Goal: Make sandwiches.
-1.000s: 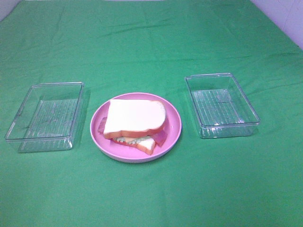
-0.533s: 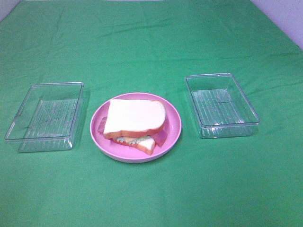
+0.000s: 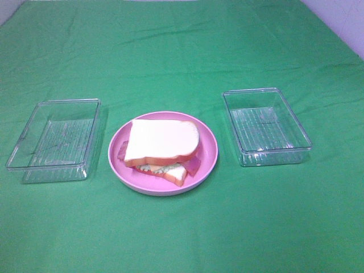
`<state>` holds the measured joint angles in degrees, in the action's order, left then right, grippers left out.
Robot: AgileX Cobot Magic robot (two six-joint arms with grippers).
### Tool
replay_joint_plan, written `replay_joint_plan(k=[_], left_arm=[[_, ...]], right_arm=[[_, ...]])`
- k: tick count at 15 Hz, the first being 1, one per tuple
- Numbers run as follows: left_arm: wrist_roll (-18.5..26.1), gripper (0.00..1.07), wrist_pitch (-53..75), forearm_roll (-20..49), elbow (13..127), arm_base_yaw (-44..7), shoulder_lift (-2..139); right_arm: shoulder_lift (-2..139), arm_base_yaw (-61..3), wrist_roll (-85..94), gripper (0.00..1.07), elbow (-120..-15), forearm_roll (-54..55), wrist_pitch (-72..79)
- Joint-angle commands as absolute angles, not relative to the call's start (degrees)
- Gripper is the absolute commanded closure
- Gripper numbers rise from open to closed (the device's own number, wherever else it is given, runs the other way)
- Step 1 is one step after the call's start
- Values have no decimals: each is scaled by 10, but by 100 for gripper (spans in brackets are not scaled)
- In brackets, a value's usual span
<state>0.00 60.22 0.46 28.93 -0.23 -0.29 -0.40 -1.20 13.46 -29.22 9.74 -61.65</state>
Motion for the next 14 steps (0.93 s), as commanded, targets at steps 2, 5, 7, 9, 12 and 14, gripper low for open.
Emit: replay_joint_plan(k=[2, 5, 7, 9, 12, 14], left_arm=[[0, 46, 598, 9, 286, -2, -16], [0, 46, 598, 9, 286, -2, -15], [0, 46, 598, 9, 286, -2, -15], [0, 46, 598, 9, 286, -2, -15], [0, 46, 598, 9, 286, -2, -15], [0, 46, 598, 9, 286, -2, -15]], right_arm=[[-12, -11, 140, 36, -291, 97, -614], [-12, -11, 140, 36, -291, 97, -614], [-12, -11, 140, 36, -291, 97, -614], [-12, -11, 140, 36, -291, 97, -614], [-12, -11, 140, 36, -291, 97, -614], [-12, -11, 140, 36, -291, 97, -614]])
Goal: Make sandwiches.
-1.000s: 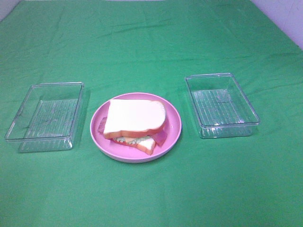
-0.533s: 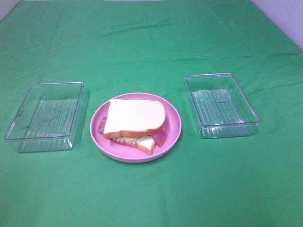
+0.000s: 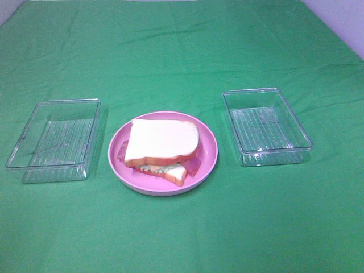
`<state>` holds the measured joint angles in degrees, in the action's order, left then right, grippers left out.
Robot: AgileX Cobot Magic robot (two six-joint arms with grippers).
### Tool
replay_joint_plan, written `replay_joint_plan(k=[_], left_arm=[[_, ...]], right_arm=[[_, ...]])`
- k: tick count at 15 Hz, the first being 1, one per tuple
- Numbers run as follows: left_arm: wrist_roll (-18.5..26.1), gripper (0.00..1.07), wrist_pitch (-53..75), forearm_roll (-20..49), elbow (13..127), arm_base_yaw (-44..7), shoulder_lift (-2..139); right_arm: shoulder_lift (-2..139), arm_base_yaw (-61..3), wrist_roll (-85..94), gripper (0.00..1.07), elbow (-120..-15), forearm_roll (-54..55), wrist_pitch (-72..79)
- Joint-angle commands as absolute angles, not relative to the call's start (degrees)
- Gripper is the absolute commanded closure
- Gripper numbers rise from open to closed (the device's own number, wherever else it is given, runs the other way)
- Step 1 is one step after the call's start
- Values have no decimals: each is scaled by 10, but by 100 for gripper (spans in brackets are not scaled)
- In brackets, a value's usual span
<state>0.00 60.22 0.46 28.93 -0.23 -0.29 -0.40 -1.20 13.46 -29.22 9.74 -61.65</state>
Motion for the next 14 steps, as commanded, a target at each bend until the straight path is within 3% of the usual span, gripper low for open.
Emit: replay_joint_plan(k=[1, 14], left_arm=[[0, 46, 598, 9, 286, -2, -15], [12, 46, 598, 15, 286, -2, -15]], right_arm=[[-12, -11, 140, 36, -291, 97, -614], [-12, -11, 140, 36, -291, 97, -614]])
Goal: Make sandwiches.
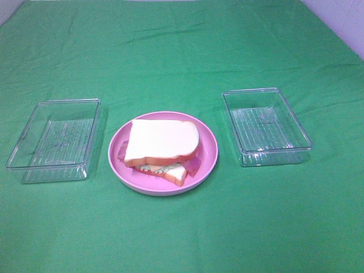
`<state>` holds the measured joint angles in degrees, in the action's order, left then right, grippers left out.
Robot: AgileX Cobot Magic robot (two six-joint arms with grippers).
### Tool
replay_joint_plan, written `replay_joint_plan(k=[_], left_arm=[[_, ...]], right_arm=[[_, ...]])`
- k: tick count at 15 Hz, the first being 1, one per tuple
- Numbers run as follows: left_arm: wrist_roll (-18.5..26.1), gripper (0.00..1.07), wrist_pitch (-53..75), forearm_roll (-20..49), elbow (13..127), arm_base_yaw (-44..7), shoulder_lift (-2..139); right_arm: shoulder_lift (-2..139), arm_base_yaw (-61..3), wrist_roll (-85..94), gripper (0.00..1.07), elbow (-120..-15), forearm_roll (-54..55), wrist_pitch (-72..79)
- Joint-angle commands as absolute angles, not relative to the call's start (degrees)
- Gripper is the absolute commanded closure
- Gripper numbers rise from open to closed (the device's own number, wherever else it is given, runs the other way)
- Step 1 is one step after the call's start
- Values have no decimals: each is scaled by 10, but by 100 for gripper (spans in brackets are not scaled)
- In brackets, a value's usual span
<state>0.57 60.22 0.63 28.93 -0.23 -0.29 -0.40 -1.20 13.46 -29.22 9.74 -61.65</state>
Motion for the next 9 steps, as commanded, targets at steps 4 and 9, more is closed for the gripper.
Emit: replay_joint_plan(k=[4, 9], left_arm=[[27, 46, 598, 25, 286, -2, -15], [27, 46, 598, 24, 286, -2, -15]], right_arm=[[-12, -11, 140, 36, -291, 97, -614], [-12, -11, 140, 36, -291, 97, -614]])
